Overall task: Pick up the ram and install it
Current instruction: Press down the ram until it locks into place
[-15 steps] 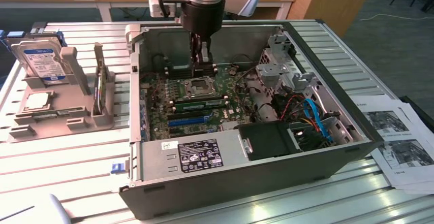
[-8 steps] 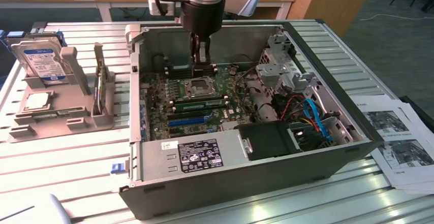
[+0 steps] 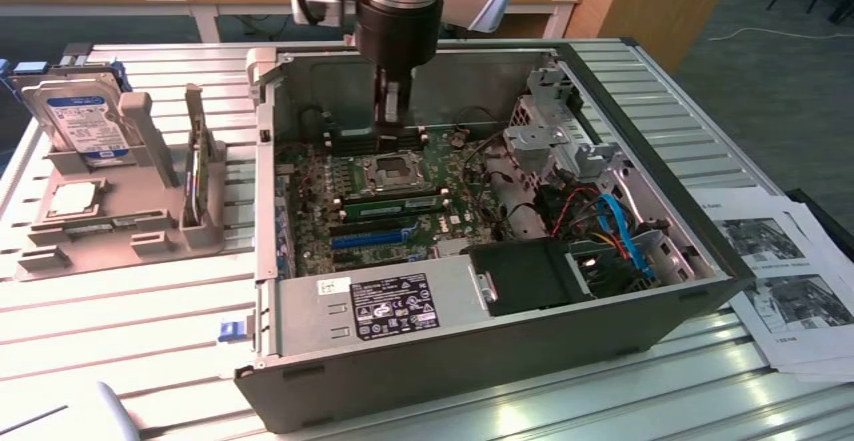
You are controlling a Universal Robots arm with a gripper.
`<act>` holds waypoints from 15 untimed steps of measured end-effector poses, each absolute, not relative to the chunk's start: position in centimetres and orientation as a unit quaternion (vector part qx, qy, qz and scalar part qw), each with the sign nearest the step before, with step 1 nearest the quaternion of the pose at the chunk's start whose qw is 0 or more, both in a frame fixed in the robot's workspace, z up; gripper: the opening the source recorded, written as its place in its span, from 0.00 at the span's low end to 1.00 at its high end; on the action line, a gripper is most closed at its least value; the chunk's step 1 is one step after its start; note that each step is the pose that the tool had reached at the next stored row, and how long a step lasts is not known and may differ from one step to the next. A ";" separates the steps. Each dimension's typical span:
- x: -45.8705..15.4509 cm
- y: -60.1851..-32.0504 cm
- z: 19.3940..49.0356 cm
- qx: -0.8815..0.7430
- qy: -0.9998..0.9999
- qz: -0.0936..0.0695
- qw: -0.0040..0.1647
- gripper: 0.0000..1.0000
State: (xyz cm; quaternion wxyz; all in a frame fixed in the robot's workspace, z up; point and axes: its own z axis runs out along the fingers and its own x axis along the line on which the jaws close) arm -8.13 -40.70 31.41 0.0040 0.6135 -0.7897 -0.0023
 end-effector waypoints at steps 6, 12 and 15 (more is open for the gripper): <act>-8.1 -40.7 31.4 0.571 -0.821 -0.003 0.004 0.10; -8.1 -40.7 31.4 0.526 -0.851 -0.003 0.004 0.10; -8.1 -40.7 31.4 0.502 -0.865 -0.003 0.004 0.10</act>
